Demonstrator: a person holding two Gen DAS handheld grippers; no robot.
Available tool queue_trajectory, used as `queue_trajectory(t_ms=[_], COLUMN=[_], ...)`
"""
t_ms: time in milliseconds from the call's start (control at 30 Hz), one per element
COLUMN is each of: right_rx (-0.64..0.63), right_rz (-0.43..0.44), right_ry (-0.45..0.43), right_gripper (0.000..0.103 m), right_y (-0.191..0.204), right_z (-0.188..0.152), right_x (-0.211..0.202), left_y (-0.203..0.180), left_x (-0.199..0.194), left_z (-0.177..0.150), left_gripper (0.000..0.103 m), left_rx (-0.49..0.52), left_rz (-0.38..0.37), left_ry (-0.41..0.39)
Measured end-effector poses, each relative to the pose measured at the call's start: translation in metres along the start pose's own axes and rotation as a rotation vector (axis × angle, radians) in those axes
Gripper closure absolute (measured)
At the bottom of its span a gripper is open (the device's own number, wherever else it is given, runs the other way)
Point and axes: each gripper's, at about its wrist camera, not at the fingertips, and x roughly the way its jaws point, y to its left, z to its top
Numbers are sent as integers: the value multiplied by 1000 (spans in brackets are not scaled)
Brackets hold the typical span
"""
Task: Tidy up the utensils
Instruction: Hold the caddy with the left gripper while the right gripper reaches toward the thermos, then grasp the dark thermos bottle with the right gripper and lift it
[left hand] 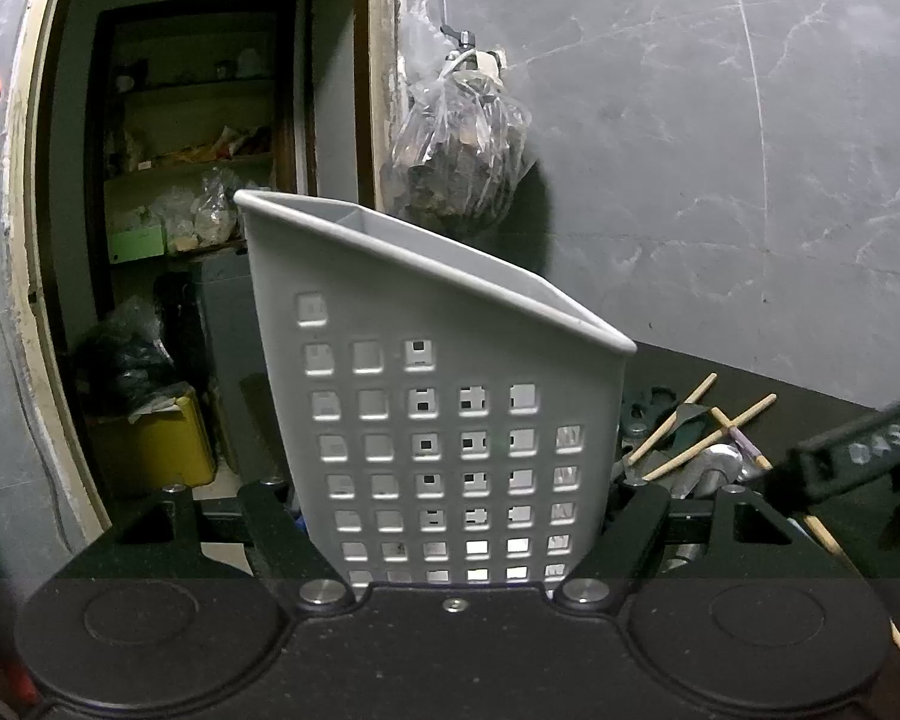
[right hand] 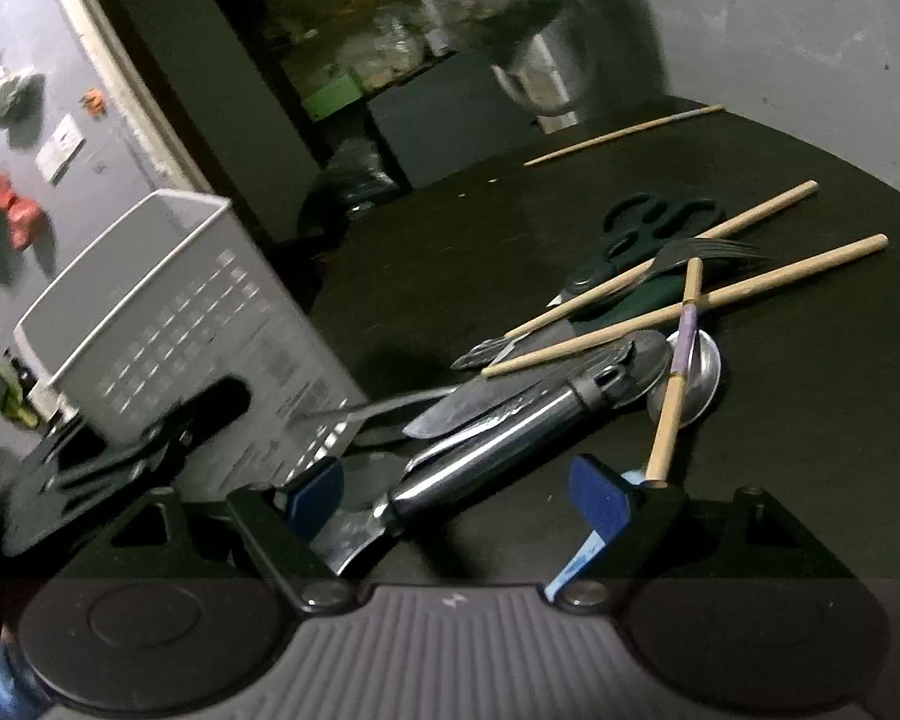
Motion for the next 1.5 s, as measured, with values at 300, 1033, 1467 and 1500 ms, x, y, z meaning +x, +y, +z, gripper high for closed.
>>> queue_trajectory(t_ms=[300,1033,1467,1500], right_rx=[-118,-225,-201,-182], right_rz=[-212,-193,-217,-204], right_ry=[-3,47,34,31], right_gripper=[35,72,84,84], right_y=[26,32,30,28], right_z=[13,8,7,7], right_x=[27,22,23,21], left_y=[-5,-13,-13,-14], left_x=[0,-5,-5,-5], left_z=[4,5,5,5], left_gripper=[27,27,27,27], left_rx=[-10,-14,-18,-18], left_rz=[7,3,4,3], left_ry=[10,16,16,16])
